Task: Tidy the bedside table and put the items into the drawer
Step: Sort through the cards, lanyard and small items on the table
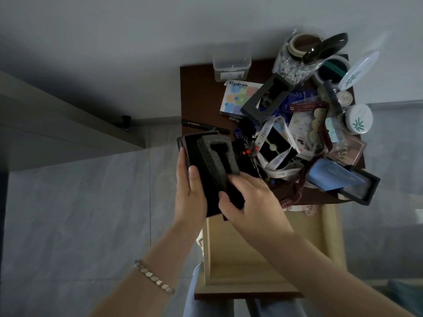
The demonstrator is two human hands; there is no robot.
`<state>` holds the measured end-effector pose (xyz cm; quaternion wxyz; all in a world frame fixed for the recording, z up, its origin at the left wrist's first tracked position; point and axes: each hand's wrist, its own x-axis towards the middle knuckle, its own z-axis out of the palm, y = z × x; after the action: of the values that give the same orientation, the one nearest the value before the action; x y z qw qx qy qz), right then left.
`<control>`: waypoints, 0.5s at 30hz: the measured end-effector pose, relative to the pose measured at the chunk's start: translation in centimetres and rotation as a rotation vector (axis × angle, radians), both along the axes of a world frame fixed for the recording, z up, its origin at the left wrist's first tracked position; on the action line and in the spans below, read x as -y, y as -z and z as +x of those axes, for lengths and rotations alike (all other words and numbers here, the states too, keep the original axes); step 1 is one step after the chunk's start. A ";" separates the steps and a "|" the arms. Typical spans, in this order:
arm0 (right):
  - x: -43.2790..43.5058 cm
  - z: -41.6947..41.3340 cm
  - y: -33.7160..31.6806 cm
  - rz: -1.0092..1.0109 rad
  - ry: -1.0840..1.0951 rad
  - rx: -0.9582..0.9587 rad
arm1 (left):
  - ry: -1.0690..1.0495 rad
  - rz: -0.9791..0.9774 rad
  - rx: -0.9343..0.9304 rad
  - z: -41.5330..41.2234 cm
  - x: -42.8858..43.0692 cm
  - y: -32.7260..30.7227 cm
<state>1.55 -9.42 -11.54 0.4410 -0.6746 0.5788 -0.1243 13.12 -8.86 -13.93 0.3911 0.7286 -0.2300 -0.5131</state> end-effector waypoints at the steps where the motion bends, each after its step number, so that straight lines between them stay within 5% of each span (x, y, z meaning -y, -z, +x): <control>1: 0.1 0.2 -0.4 -0.007 -0.007 -0.010 | -0.020 -0.007 -0.010 -0.1 0.0 0.0; 8: -0.4 1.0 -0.6 -0.020 -0.020 -0.019 | -0.073 -0.120 -0.175 -0.7 0.0 -0.8; 15: -1.3 1.2 1.9 -0.364 0.018 -0.218 | -0.081 -0.163 -0.275 -1.8 -0.4 -1.4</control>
<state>2.80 -8.14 -13.45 0.2456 -0.7474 0.5970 -0.1572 11.37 -8.49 -12.57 0.4970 0.6261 -0.1857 -0.5714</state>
